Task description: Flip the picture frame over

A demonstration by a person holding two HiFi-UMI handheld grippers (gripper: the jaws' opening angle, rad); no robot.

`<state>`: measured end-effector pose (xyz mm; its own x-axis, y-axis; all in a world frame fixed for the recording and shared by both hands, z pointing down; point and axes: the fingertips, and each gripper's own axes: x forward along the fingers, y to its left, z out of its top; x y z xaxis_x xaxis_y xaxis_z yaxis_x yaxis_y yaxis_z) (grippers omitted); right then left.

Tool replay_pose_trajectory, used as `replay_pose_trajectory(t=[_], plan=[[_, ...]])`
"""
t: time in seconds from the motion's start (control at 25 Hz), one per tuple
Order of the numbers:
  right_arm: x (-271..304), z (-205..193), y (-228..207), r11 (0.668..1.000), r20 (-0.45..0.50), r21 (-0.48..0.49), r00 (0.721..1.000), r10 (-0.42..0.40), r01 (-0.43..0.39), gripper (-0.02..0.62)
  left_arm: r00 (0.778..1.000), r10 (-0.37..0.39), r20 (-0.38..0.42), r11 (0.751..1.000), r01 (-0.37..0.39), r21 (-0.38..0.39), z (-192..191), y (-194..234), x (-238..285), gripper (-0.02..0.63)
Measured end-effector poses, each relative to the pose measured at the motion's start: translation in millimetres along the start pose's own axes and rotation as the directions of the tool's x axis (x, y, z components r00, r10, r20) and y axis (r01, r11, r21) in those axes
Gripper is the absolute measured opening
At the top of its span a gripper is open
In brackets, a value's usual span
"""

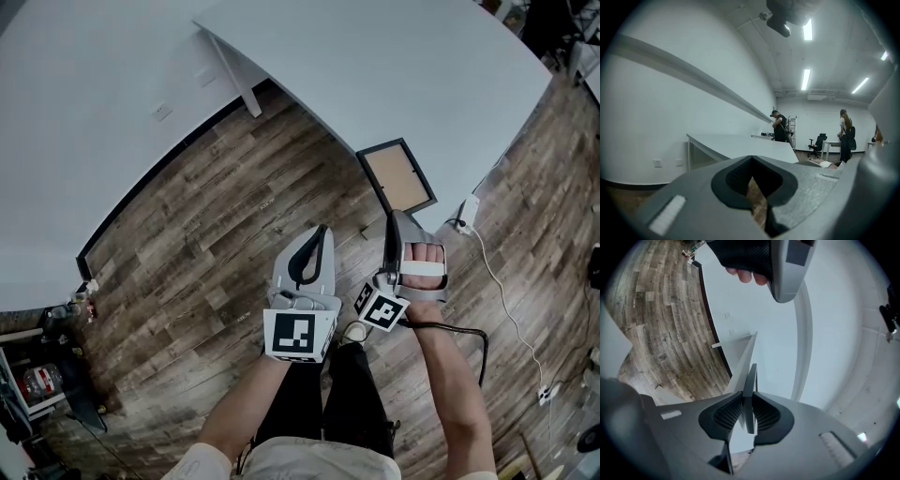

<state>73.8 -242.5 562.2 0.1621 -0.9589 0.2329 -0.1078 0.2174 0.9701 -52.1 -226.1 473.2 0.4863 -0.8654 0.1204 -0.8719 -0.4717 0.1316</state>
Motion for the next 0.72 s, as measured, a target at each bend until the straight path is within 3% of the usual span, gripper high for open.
replay_pose_trajectory(t=[0.72], plan=[[-6, 4, -41, 0.997, 0.055, 0.066, 0.998, -0.039, 0.035, 0.087, 0.999, -0.014, 0.033, 0.999, 0.013, 0.032, 28, -6, 4, 0.001]])
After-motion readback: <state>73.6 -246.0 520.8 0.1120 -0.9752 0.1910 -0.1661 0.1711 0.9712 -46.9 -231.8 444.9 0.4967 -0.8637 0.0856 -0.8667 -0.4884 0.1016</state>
